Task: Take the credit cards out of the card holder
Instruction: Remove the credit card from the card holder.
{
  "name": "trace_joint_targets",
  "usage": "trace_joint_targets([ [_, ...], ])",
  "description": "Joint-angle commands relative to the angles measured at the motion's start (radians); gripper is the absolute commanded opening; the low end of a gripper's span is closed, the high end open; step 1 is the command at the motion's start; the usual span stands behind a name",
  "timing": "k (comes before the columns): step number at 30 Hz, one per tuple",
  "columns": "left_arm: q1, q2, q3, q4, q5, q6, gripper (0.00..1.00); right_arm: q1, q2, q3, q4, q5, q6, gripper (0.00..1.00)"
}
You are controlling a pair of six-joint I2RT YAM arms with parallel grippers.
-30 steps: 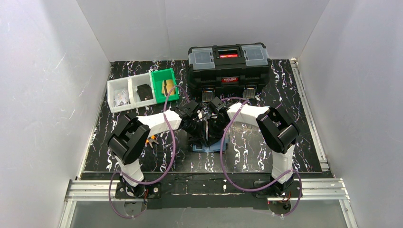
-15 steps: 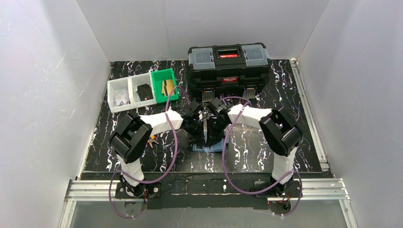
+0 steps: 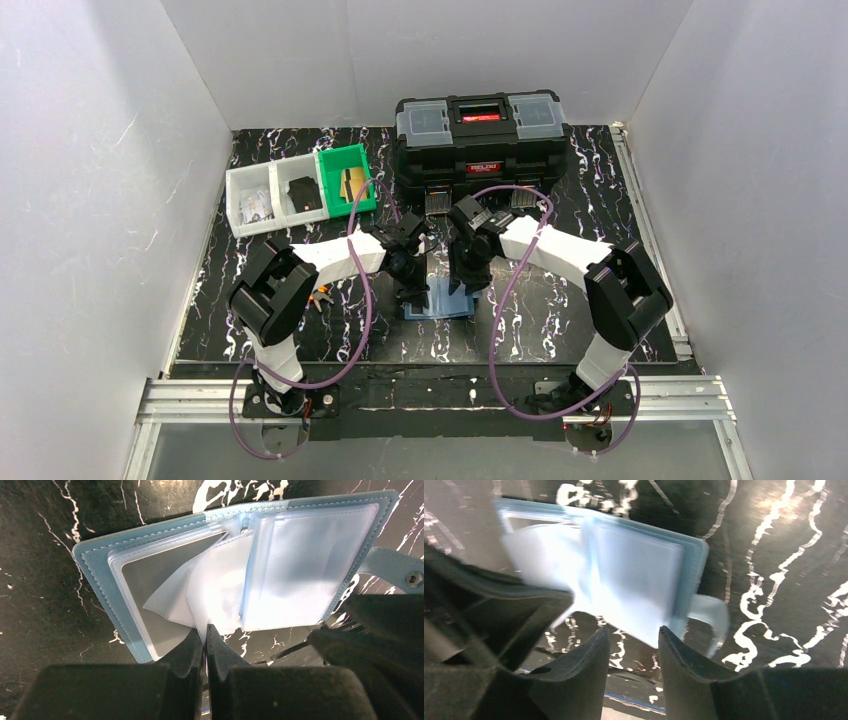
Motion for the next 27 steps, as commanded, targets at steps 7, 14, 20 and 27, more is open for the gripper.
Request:
trace_joint_targets([
  [7, -0.006, -0.039, 0.052, -0.064, -0.038, 0.015, 0.0, -0.015, 0.037, -0.054, -0.023, 0.129, -0.01, 0.36],
  [14, -0.017, -0.027, 0.074, -0.024, 0.008, 0.022, 0.02, -0.015, 0.092, -0.045, 0.024, 0.083, -0.017, 0.19],
  [20, -0.026, 0.016, 0.107, 0.027, 0.054, 0.023, 0.19, -0.016, 0.094, -0.063, 0.056, 0.044, -0.024, 0.18],
  [27, -0.026, 0.076, 0.147, 0.081, 0.095, 0.012, 0.34, -0.021, 0.067, -0.093, 0.081, 0.025, -0.023, 0.17],
])
